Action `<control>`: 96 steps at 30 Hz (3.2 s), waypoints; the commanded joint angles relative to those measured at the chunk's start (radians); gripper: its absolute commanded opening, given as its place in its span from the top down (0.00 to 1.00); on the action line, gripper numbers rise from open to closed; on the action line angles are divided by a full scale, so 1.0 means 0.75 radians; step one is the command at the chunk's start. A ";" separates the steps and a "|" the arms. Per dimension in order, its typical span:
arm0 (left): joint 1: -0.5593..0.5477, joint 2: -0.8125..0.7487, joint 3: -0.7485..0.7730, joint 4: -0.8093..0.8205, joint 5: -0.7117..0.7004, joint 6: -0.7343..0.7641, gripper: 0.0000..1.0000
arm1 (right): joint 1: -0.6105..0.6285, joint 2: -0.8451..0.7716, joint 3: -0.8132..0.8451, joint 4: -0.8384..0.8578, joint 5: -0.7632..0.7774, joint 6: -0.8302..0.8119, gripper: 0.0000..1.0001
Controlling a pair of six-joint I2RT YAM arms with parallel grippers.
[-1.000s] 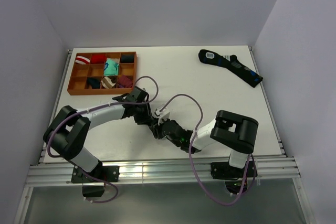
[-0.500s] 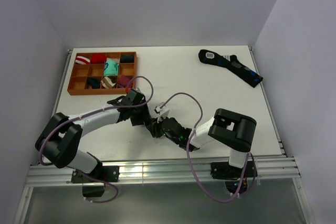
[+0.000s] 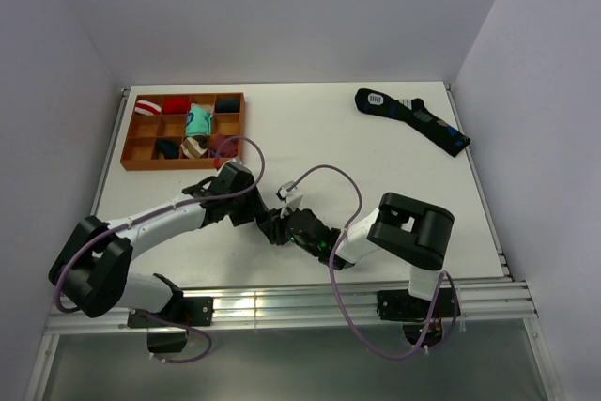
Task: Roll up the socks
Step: Roll the sock at the center of the board.
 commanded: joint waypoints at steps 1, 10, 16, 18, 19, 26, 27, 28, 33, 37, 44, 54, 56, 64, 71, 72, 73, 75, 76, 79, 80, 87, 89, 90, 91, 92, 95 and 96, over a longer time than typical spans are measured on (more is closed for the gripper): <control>-0.002 -0.060 -0.015 -0.005 -0.068 -0.072 0.44 | -0.003 0.135 -0.089 -0.409 -0.087 0.056 0.87; -0.004 -0.125 -0.115 0.064 -0.056 -0.213 0.44 | -0.011 0.154 -0.093 -0.397 -0.097 0.079 0.88; -0.036 -0.107 -0.113 0.087 -0.081 -0.282 0.44 | -0.017 0.158 -0.093 -0.397 -0.105 0.081 0.88; -0.051 -0.099 -0.117 0.101 -0.099 -0.319 0.44 | -0.025 0.164 -0.091 -0.395 -0.120 0.091 0.88; -0.069 -0.099 -0.121 0.105 -0.107 -0.331 0.44 | -0.031 0.166 -0.093 -0.393 -0.124 0.097 0.89; -0.112 -0.074 -0.140 0.117 -0.154 -0.409 0.45 | -0.064 0.188 -0.093 -0.393 -0.161 0.130 0.89; -0.114 -0.074 -0.144 0.117 -0.166 -0.409 0.45 | -0.064 0.193 -0.093 -0.389 -0.161 0.134 0.89; -0.124 -0.072 -0.144 0.109 -0.173 -0.415 0.45 | -0.064 0.201 -0.095 -0.389 -0.165 0.138 0.89; -0.133 -0.083 -0.162 0.099 -0.195 -0.423 0.45 | -0.064 0.219 -0.097 -0.377 -0.175 0.149 0.89; -0.133 -0.087 -0.187 0.115 -0.199 -0.442 0.45 | -0.066 0.221 -0.100 -0.381 -0.177 0.151 0.89; -0.120 -0.076 -0.232 0.170 -0.187 -0.446 0.45 | -0.072 0.219 -0.112 -0.381 -0.193 0.161 0.89; -0.118 -0.013 -0.242 0.220 -0.187 -0.483 0.46 | -0.078 0.248 -0.118 -0.366 -0.226 0.175 0.90; -0.116 -0.023 -0.264 0.232 -0.185 -0.487 0.46 | -0.080 0.254 -0.122 -0.364 -0.232 0.175 0.90; -0.110 0.018 -0.277 0.267 -0.167 -0.503 0.47 | -0.109 0.254 -0.155 -0.321 -0.281 0.192 0.90; -0.110 0.014 -0.269 0.269 -0.162 -0.493 0.47 | -0.119 0.272 -0.145 -0.317 -0.310 0.202 0.91; -0.110 0.018 -0.267 0.269 -0.160 -0.491 0.47 | -0.121 0.278 -0.145 -0.319 -0.314 0.204 0.91; -0.110 0.030 -0.256 0.265 -0.158 -0.487 0.48 | -0.123 0.280 -0.142 -0.319 -0.318 0.204 0.91; -0.110 0.044 -0.252 0.271 -0.150 -0.481 0.48 | -0.125 0.289 -0.140 -0.317 -0.324 0.206 0.91; -0.110 0.050 -0.260 0.289 -0.142 -0.483 0.47 | -0.127 0.291 -0.136 -0.317 -0.328 0.206 0.91; -0.108 0.057 -0.263 0.311 -0.124 -0.475 0.47 | -0.129 0.301 -0.132 -0.319 -0.328 0.208 0.91; -0.108 0.055 -0.263 0.320 -0.120 -0.468 0.47 | -0.131 0.305 -0.132 -0.319 -0.328 0.210 0.91; -0.067 -0.093 -0.242 0.246 -0.138 -0.430 0.45 | -0.133 0.328 -0.126 -0.334 -0.328 0.214 0.91; -0.037 -0.132 -0.232 0.214 -0.138 -0.409 0.45 | -0.134 0.338 -0.116 -0.346 -0.320 0.210 0.92; -0.032 -0.140 -0.226 0.197 -0.144 -0.403 0.45 | -0.134 0.340 -0.114 -0.348 -0.320 0.208 0.92; -0.028 -0.144 -0.222 0.197 -0.140 -0.389 0.46 | -0.136 0.342 -0.112 -0.350 -0.318 0.208 0.92; -0.024 -0.146 -0.224 0.199 -0.126 -0.387 0.45 | -0.134 0.344 -0.112 -0.350 -0.316 0.208 0.92; -0.010 -0.158 -0.252 0.240 -0.095 -0.378 0.45 | -0.134 0.352 -0.108 -0.354 -0.310 0.208 0.92; -0.002 -0.156 -0.252 0.234 -0.095 -0.380 0.46 | -0.134 0.352 -0.108 -0.356 -0.310 0.208 0.92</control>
